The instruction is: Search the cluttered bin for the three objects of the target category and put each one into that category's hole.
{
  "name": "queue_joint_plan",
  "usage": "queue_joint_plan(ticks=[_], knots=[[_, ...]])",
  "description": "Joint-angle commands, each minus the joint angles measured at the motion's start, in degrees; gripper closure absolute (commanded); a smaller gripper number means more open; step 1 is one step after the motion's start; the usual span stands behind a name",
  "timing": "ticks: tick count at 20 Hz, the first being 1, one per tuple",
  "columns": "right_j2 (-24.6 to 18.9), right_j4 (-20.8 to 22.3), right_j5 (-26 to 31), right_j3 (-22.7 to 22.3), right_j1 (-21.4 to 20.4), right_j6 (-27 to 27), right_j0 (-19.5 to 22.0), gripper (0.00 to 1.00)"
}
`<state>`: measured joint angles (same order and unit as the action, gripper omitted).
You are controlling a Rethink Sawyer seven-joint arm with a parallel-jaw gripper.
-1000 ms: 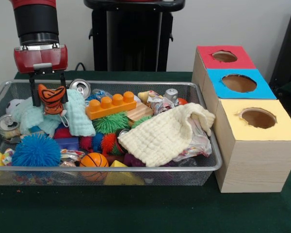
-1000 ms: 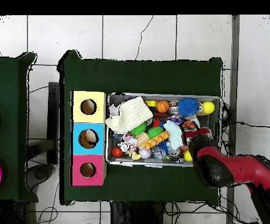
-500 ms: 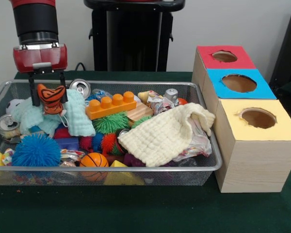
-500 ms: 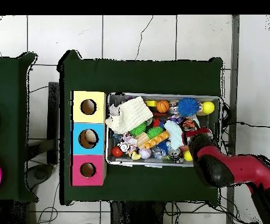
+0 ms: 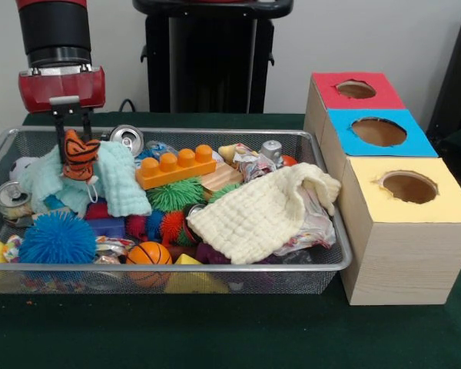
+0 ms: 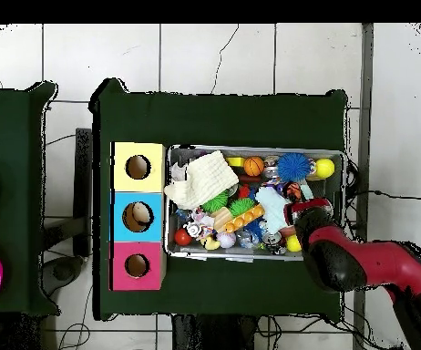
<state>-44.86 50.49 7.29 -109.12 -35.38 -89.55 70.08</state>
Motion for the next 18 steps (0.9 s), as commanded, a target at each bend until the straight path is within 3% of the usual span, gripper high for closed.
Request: queue_joint_plan(ticks=[1, 8, 15, 18], knots=[[-0.52, -0.85, -1.75, -1.0, -0.79, -4.72, -0.66, 1.0], [-1.0, -1.1, -1.69, -0.96, -0.39, -4.42, -0.48, 1.0], [-9.99, -6.46, 3.3, -2.88, -3.61, -1.15, 1.61, 1.0], [-13.85, -6.74, 3.26, -2.99, -5.71, 0.8, 2.24, 1.0]])
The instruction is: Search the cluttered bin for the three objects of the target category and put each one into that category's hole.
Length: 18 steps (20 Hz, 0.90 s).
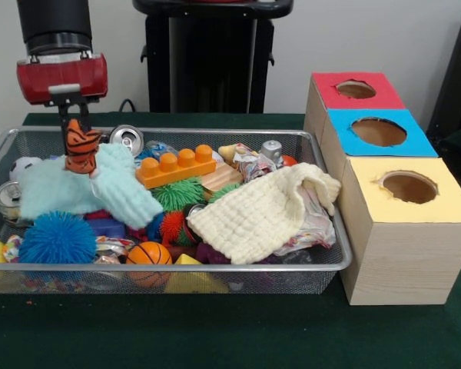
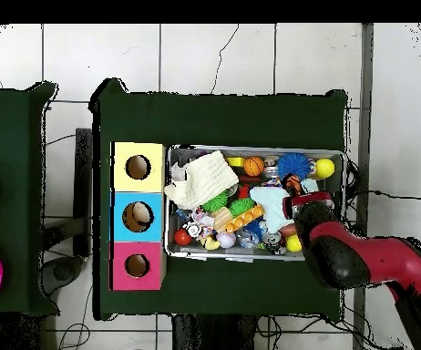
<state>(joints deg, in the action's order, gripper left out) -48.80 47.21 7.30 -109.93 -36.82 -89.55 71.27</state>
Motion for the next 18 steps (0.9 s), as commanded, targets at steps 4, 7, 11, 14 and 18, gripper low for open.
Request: queue_joint_plan(ticks=[4, 7, 11, 14, 18], knots=[[-12.39, -2.0, 1.87, -1.97, -4.86, 2.03, 2.13, 1.0], [-11.61, -1.63, 1.51, -2.61, -4.61, 0.71, 2.27, 1.0], [-6.15, -2.11, 0.58, -5.02, -3.06, -4.28, 0.89, 1.0], [-4.36, -2.53, -0.87, -7.35, -3.31, -6.58, -0.12, 1.0], [-5.42, -4.88, 0.28, -10.06, -3.75, -7.29, -0.11, 1.0]])
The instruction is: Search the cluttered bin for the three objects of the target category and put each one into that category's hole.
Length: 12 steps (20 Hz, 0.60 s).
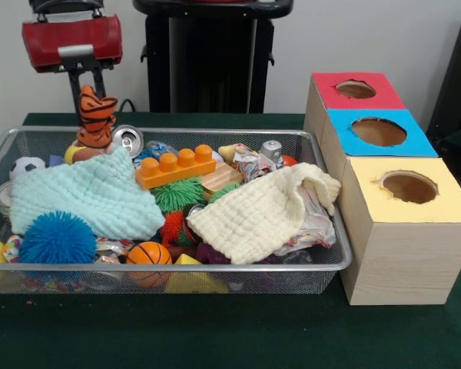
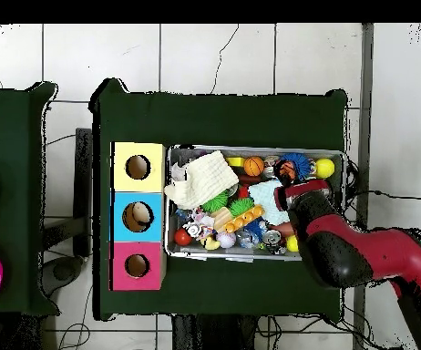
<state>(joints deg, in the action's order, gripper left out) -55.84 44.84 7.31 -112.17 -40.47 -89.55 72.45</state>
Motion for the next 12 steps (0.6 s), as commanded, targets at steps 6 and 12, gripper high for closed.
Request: queue_joint_plan(ticks=[6, 12], knots=[[-1.24, -7.05, -0.37, -11.98, -0.55, -8.96, -0.95, 1.0], [-5.49, -11.84, -3.06, -16.07, -1.31, -10.34, -0.23, 1.0]])
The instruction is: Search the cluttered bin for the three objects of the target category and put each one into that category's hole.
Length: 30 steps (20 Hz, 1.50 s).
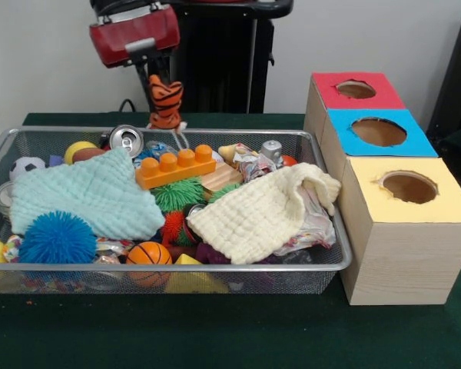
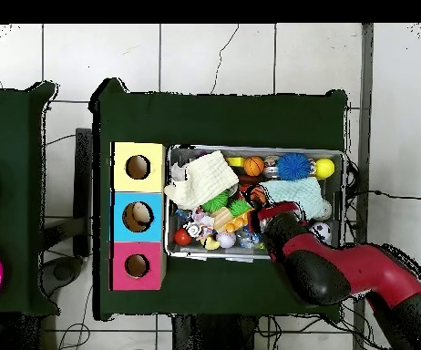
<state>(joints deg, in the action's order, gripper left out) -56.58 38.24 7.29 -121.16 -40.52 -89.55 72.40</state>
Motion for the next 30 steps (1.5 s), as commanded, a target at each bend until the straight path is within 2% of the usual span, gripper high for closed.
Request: queue_joint_plan(ticks=[1, 6, 13, 21, 27, 30], knots=[[-4.88, -5.89, -3.67, -7.67, -1.55, -10.79, -0.45, 1.0], [-3.64, -9.3, -10.99, -12.11, -3.41, -14.97, -3.81, 1.0], [-5.1, -15.14, -16.0, -15.98, -4.58, -16.05, -6.29, 1.0], [-4.27, -21.5, -23.47, -20.2, -7.21, -18.78, -11.18, 1.0], [3.06, -22.97, -30.58, -22.13, -7.29, -18.19, -17.36, 1.0], [8.26, -23.08, -35.49, -22.47, -5.08, -17.49, -21.86, 1.0]])
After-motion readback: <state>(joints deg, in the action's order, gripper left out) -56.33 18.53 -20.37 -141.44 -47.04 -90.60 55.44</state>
